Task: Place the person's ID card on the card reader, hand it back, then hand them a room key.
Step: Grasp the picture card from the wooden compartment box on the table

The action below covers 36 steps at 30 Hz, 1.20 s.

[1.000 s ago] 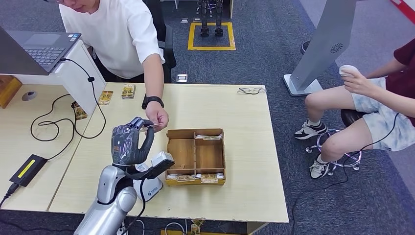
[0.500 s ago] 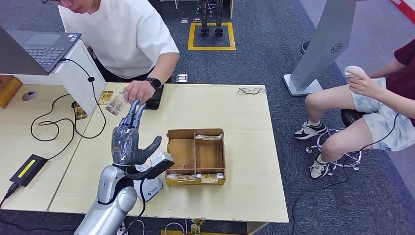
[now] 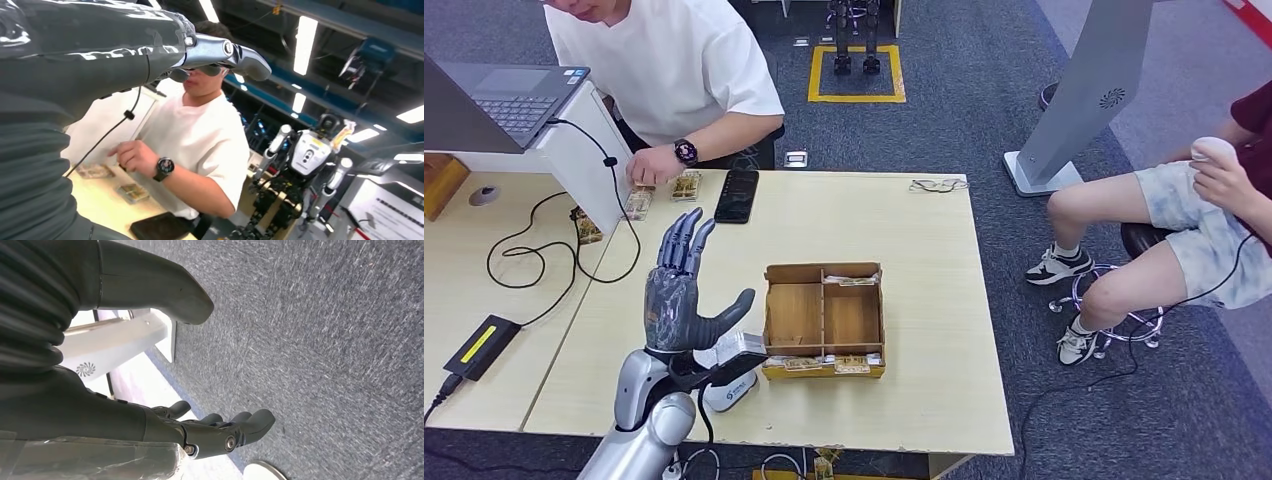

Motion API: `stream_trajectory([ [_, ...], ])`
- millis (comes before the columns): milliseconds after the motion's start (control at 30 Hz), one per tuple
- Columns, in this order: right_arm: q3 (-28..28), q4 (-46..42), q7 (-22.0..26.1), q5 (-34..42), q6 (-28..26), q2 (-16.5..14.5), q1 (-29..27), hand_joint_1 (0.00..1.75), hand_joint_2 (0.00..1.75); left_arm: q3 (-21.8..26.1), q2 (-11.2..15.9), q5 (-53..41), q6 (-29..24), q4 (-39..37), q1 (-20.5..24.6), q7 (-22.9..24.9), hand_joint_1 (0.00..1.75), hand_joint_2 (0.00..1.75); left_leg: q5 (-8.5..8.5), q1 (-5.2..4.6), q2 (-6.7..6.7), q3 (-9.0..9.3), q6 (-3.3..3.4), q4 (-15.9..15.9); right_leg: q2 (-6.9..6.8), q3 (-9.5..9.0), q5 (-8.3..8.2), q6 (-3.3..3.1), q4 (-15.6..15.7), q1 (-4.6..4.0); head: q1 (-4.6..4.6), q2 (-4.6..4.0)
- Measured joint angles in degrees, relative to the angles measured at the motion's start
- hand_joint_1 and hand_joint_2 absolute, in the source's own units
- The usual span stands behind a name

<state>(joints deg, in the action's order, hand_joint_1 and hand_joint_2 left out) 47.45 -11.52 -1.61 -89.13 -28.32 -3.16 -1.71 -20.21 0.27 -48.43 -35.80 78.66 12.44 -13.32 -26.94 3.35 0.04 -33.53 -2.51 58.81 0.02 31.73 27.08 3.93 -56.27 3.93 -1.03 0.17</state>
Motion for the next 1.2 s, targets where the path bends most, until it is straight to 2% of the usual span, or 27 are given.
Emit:
stream_trajectory([
  [367, 1.9, -0.3, 0.4, 0.6, 0.0, -0.1, -0.7, 0.00, 1.75, -1.3, 1.2, 1.3, -0.1, 8.1, -6.3, -4.6, 0.00, 1.75, -0.02, 0.00, 0.01, -0.01, 0.00, 0.0, 0.00, 0.01, 0.01, 0.01, 0.0, 0.00, 0.00, 0.00],
  [767, 4.6, -2.9, 0.6, 0.6, 0.6, -0.9, -2.0, 0.00, 1.75, -3.8, 1.7, 2.0, -2.3, 11.7, -11.9, -8.6, 0.00, 1.75, -0.03, 0.00, 0.01, -0.02, -0.01, 0.0, -0.01, 0.03, 0.03, 0.00, 0.0, 0.00, -0.01, 0.00],
  [967, 6.1, -4.3, 1.0, -0.7, 1.7, -1.2, -2.3, 0.00, 1.75, -6.0, 2.7, -2.2, -1.0, 12.3, -13.3, -8.3, 0.00, 1.75, -0.03, 0.00, 0.01, -0.02, 0.00, 0.0, -0.02, 0.02, 0.03, 0.00, 0.0, 0.00, 0.00, 0.00],
  [1200, 6.7, -5.1, 0.5, -1.0, 2.4, -1.5, -2.4, 0.00, 1.75, -9.4, 3.4, -10.2, 0.2, 12.3, -13.4, -3.9, 0.00, 1.75, -0.03, 0.00, 0.01, -0.01, -0.01, 0.0, -0.01, 0.04, 0.03, 0.00, 0.0, 0.00, -0.01, 0.00],
])
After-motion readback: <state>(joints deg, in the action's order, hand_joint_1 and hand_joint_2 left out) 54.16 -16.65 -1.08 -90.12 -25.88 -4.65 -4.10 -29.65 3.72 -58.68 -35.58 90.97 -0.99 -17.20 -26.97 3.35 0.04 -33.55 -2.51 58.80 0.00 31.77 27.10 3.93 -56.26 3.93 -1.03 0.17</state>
